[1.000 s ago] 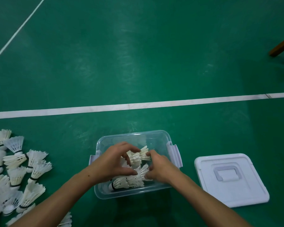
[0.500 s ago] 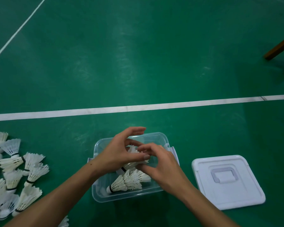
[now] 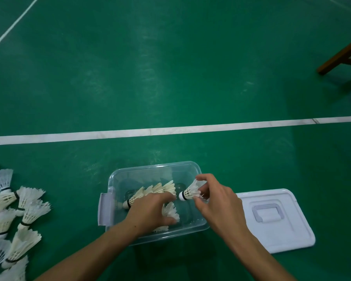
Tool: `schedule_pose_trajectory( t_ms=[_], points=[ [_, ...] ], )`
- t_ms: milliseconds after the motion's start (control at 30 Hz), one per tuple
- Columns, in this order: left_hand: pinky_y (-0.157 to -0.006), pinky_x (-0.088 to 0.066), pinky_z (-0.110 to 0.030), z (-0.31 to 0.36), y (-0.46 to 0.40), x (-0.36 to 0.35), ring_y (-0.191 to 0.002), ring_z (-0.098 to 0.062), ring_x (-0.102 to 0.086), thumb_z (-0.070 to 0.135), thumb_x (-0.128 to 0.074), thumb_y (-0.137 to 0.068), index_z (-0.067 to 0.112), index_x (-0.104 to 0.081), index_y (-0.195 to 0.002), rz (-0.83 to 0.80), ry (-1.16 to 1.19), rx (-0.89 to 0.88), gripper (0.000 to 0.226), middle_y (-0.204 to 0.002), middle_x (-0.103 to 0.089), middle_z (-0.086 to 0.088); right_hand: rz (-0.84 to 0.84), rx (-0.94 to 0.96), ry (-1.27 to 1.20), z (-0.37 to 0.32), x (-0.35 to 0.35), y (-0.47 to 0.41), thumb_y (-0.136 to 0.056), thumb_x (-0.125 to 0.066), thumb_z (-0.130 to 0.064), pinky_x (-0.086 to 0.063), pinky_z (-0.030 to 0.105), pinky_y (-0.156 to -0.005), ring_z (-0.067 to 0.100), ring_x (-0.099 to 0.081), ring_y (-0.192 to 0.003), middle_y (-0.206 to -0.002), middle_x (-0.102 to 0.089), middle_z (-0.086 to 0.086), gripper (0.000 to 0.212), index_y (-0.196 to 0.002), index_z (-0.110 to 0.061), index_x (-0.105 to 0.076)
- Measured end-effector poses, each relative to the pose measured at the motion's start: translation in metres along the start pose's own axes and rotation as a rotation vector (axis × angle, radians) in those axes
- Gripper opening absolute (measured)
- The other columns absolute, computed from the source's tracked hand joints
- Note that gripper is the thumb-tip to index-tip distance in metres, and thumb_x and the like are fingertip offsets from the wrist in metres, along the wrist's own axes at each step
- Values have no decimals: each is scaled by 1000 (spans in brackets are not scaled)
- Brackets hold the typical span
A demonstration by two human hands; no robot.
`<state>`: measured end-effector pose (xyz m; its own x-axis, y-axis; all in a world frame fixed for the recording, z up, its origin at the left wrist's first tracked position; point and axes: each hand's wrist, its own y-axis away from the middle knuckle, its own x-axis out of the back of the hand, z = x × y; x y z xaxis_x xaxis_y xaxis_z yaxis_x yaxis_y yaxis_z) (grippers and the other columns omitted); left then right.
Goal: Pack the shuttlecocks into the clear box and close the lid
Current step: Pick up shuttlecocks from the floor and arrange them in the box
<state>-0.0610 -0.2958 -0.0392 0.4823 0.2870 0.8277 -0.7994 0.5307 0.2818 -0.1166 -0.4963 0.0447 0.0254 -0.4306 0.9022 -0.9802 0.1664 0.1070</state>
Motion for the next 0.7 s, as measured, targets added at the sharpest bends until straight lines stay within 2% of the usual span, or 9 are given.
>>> schedule_pose_trajectory(
  t_ms=[67, 167, 267, 467, 567, 700],
  points=[
    [-90, -55, -38, 1, -5, -6, -121, -13, -65, 68, -75, -76, 45, -54, -139, -30, -134, -15, 71, -132, -69, 16, -31, 12, 49, -4, 0, 1, -94, -70, -38, -53, 35, -74, 11, -68, -101, -110, -71, -23, 50, -136, -43, -44],
    [-82, -58, -39, 2, -12, -11, -108, -18, -69, 64, -73, -80, 37, -58, -121, -47, -220, -13, 51, -117, -74, 10, -31, 53, 108, -8, -2, 2, -95, -67, -37, -51, 35, -72, 12, -69, -101, -111, -72, -21, 52, -138, -44, -40],
    [-80, -58, -37, -1, -15, -9, -104, -14, -69, 55, -76, -83, 35, -61, -114, -55, -175, -12, 39, -112, -74, 14, -40, 87, 178, -11, -8, 2, -96, -64, -34, -54, 37, -72, 18, -70, -100, -111, -73, -16, 50, -138, -42, -38],
    [-79, -52, -30, -10, -6, 5, -99, -2, -63, 49, -82, -82, 38, -64, -116, -29, -29, -31, 41, -110, -72, 23, -127, 134, 298, -20, -17, 1, -95, -61, -12, -54, 41, -72, 32, -71, -94, -106, -73, -1, 42, -131, -28, -48],
    [-74, -48, -20, -13, 1, 13, -93, 3, -61, 50, -83, -80, 40, -62, -112, 0, 21, -31, 39, -104, -69, 25, -181, 169, 240, -22, -29, 0, -93, -68, -10, -59, 43, -76, 28, -71, -91, -103, -73, 0, 44, -131, -24, -50],
    [-78, -55, -22, -20, 9, 19, -92, 4, -63, 50, -84, -79, 41, -63, -112, -4, 84, -20, 40, -99, -67, 27, -311, 74, -2, -21, -36, -9, -93, -75, -12, -56, 32, -80, 19, -66, -94, -106, -69, 0, 50, -136, -23, -53]
  ],
)
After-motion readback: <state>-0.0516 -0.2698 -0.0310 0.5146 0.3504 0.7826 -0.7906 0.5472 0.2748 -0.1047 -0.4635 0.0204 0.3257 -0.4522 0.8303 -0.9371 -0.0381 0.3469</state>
